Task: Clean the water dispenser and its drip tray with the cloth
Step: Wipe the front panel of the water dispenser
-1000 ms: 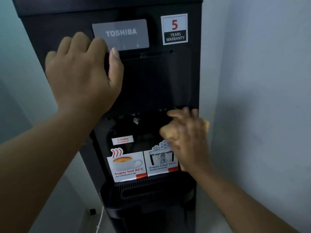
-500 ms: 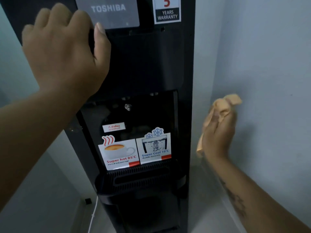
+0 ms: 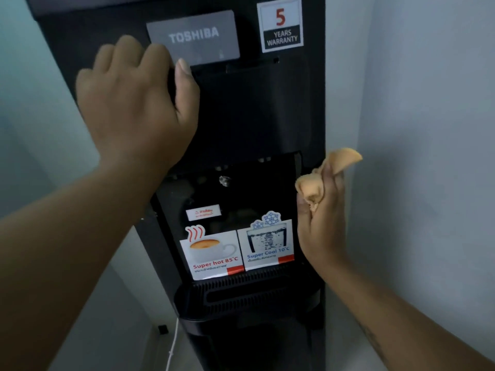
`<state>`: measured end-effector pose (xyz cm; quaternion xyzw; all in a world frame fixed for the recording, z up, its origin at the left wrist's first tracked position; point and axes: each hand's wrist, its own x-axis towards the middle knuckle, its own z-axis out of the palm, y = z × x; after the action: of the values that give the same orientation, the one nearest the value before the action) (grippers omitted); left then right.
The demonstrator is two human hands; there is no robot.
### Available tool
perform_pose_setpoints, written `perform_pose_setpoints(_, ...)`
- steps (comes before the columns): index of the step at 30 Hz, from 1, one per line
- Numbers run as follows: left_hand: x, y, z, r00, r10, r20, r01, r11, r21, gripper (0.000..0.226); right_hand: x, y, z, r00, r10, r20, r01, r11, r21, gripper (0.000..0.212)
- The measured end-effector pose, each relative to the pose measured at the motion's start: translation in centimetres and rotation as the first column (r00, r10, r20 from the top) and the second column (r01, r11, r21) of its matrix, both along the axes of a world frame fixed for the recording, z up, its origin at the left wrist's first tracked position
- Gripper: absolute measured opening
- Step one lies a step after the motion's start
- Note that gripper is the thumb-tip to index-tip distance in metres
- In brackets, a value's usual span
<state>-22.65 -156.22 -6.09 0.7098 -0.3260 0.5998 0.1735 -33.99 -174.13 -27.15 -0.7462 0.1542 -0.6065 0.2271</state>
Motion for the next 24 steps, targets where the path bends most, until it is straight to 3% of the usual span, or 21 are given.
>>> perform_pose_setpoints(3, 0.0, 0.1, 0.5, 1.0, -0.006, 0.002, 0.006, 1.0, 0.004, 0.045, 1.5, 1.2, 0.9, 0.993, -0.118, -0.022, 0.115, 0.989, -0.088, 0.05)
perform_pose_setpoints(5, 0.0, 0.0, 0.2, 1.0, -0.015, 0.001, 0.015, 1.0, -0.001, 0.044, 1.8, 1.7, 1.2, 0.99, -0.128, -0.064, 0.104, 0.95, -0.294, 0.035)
perform_pose_setpoints(8, -0.1, 0.1, 0.2, 1.0, -0.024, 0.009, 0.024, 1.0, -0.009, 0.044, 2.7, 2.1, 2.0, 0.972, -0.172, -0.16, 0.03, 0.767, -0.641, 0.022)
perform_pose_setpoints(9, -0.1, 0.1, 0.3, 1.0, -0.028, -0.001, 0.028, 1.0, -0.01, 0.044, 3.1, 2.1, 2.2, 0.973, -0.166, -0.162, 0.017, 0.747, -0.665, 0.023)
perform_pose_setpoints(12, -0.1, 0.0, 0.3, 0.999, -0.035, -0.007, 0.035, 0.999, -0.016, 0.044, 4.9, 3.9, 2.7, 0.971, -0.216, -0.107, 0.118, 0.812, -0.572, 0.043)
perform_pose_setpoints(14, 0.0, 0.0, 0.2, 0.999, -0.047, -0.009, 0.047, 0.999, -0.021, 0.044, 6.6, 6.2, 2.4, 0.946, -0.298, -0.128, 0.143, 0.738, -0.659, 0.044)
perform_pose_setpoints(17, 0.0, 0.0, 0.3, 0.998, -0.056, -0.021, 0.055, 0.998, -0.017, 0.046, 6.5, 6.3, 1.9, 0.928, -0.258, -0.268, -0.075, 0.575, -0.814, 0.048)
perform_pose_setpoints(19, 0.0, 0.0, 0.3, 0.998, -0.06, -0.018, 0.06, 0.998, -0.021, 0.047, 4.4, 3.9, 1.3, 0.923, -0.264, -0.279, -0.079, 0.579, -0.811, 0.056)
perform_pose_setpoints(22, 0.1, 0.0, 0.1, 0.998, -0.063, 0.005, 0.063, 0.997, -0.036, 0.045, 1.6, 0.5, 0.5, 0.883, -0.454, -0.117, 0.238, 0.649, -0.723, 0.055)
perform_pose_setpoints(24, 0.2, -0.1, 0.3, 0.998, -0.062, -0.014, 0.061, 0.997, -0.038, 0.045, 2.0, 1.0, 1.4, 0.873, -0.487, -0.016, 0.383, 0.706, -0.596, 0.05)
